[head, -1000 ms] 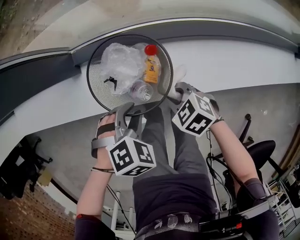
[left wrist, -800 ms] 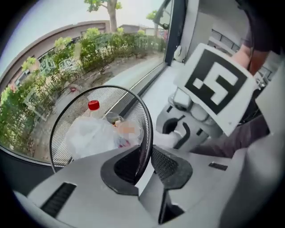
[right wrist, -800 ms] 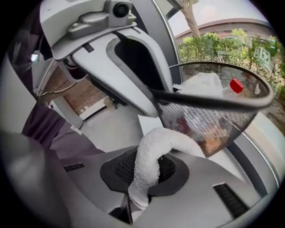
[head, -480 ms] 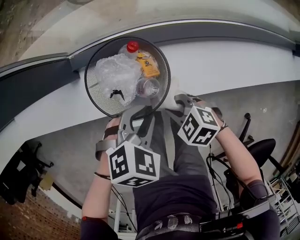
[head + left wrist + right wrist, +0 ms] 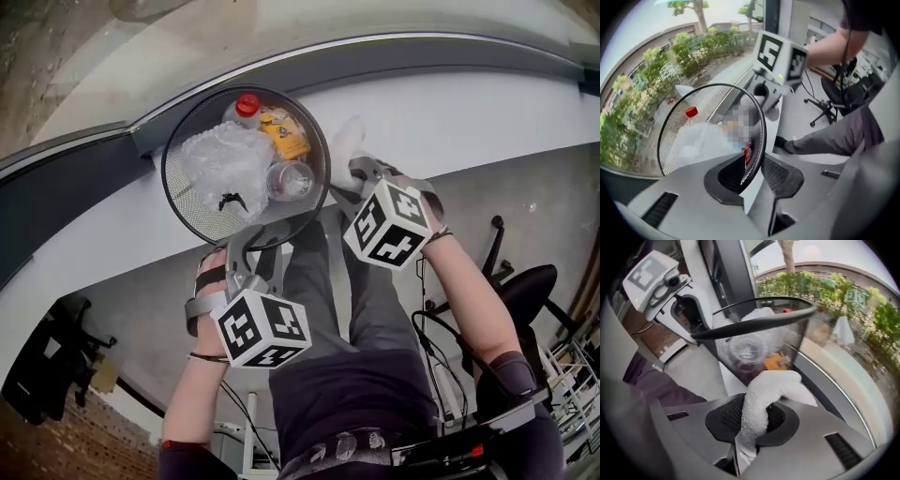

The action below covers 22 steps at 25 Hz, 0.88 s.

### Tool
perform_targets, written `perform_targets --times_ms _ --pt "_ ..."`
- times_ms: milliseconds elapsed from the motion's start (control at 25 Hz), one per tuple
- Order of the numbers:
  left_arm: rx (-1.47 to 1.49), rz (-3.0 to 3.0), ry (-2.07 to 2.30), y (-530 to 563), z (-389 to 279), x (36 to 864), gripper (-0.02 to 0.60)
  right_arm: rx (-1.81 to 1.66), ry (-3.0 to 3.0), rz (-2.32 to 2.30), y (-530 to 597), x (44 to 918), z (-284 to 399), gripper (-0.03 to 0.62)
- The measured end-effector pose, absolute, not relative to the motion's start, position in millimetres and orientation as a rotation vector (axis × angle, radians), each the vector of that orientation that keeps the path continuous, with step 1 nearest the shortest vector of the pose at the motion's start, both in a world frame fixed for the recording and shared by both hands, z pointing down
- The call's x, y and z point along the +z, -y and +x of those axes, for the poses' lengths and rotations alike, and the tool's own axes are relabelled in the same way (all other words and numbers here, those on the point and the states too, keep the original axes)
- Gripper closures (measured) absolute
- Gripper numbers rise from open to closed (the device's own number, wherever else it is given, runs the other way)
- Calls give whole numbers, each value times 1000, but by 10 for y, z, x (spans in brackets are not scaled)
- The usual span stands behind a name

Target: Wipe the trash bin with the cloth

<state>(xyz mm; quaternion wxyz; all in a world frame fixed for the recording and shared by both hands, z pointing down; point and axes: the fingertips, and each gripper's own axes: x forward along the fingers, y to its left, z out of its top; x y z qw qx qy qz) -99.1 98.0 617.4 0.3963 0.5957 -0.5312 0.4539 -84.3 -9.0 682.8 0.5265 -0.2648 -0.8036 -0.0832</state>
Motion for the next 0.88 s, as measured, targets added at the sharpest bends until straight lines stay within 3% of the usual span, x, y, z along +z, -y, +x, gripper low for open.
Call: perform_targets --times_ms 200,320,480,720,800,840,880 --pt "721 1420 1482 -584 -931 6017 499 -189 1933 -854 -655 6690 -695 543" --pt "660 1439 1529 -451 -952 5934 515 -183 1916 -974 -882 6597 -531 543" --pt "675 1497 1606 -474 -1043 5698 514 -144 1895 -806 -380 6736 -455 543" --pt "468 1498 1700 -500 -1201 5370 514 -160 1834 -573 716 6854 -507 542" --pt "503 1495 1693 -498 -1170 5392 514 -160 1749 -611 816 6862 -452 505" --pt "524 1497 1697 -484 -1156 5396 515 -173 1699 -630 850 6881 -415 442" --pt "541 1499 1701 -468 -1141 5396 514 -204 1659 -635 902 6907 -387 419"
